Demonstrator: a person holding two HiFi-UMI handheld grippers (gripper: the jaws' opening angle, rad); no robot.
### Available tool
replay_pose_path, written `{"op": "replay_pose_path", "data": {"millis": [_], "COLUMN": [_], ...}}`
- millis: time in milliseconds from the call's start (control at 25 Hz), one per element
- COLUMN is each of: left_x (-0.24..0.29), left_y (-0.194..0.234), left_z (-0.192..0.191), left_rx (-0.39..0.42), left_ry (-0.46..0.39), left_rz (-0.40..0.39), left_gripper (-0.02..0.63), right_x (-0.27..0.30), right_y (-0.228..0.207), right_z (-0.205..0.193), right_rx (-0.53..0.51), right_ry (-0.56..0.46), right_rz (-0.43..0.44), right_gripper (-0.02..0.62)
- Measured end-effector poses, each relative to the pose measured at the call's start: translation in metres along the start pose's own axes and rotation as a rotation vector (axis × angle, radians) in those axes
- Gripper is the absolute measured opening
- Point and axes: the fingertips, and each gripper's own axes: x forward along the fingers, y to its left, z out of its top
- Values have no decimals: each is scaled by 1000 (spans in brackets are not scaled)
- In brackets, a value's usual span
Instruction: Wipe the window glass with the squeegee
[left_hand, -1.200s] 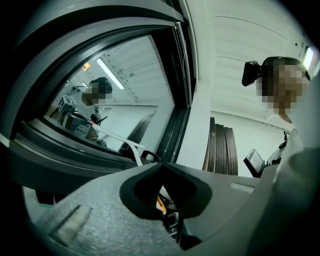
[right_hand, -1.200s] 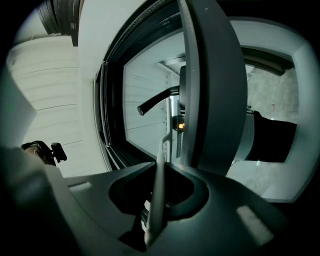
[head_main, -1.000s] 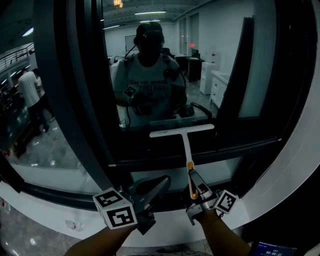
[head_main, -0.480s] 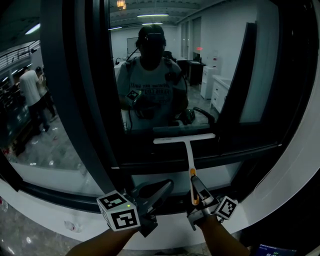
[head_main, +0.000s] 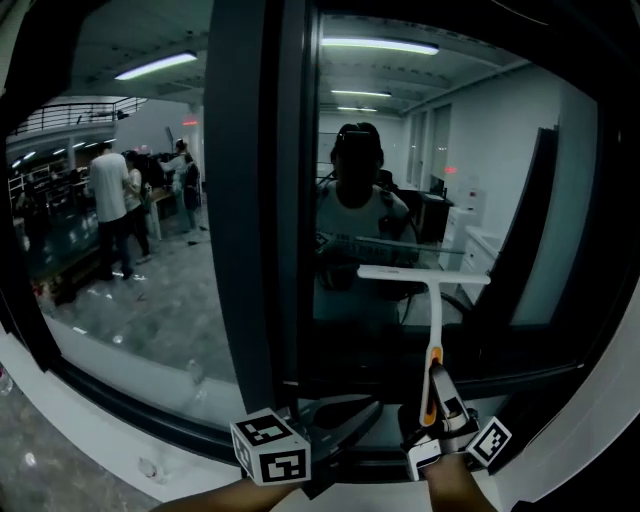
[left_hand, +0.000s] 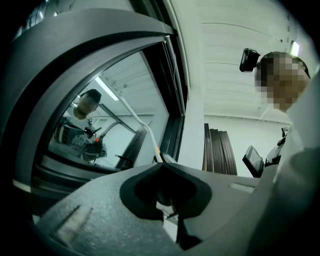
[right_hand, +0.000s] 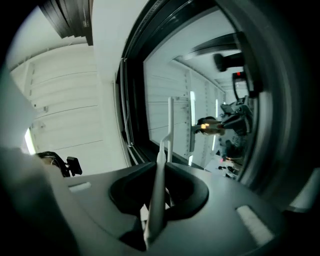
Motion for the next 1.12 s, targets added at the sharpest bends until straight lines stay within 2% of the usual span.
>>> {"op": "replay_pose_path", "data": {"millis": [200, 400, 600, 720, 960, 1120], "left_x": [-9, -24, -27, -24, -28, -21], "left_y": [-6, 0, 6, 13, -14, -10], "left_z": [51, 88, 124, 144, 142, 155], "left_rx": [110, 196, 267, 293, 328, 346], "left_ry": [-42, -64, -83, -89, -107, -109], "left_rz": [-12, -41, -79, -88, -123, -132], "left_gripper": [0, 0, 0, 0, 0, 0], "right_x": [97, 180, 242, 273, 282, 305], "right_y": [47, 79, 93, 96, 117, 114], "right_z": [30, 33, 39, 46, 38, 39], "right_rx": [-105, -203, -272, -277, -282, -264], "right_ry": [5, -1, -7, -24, -25, -22], "right_rz": [159, 270, 315, 330, 353, 349], "right_gripper": [61, 61, 61, 61, 61, 61]}}
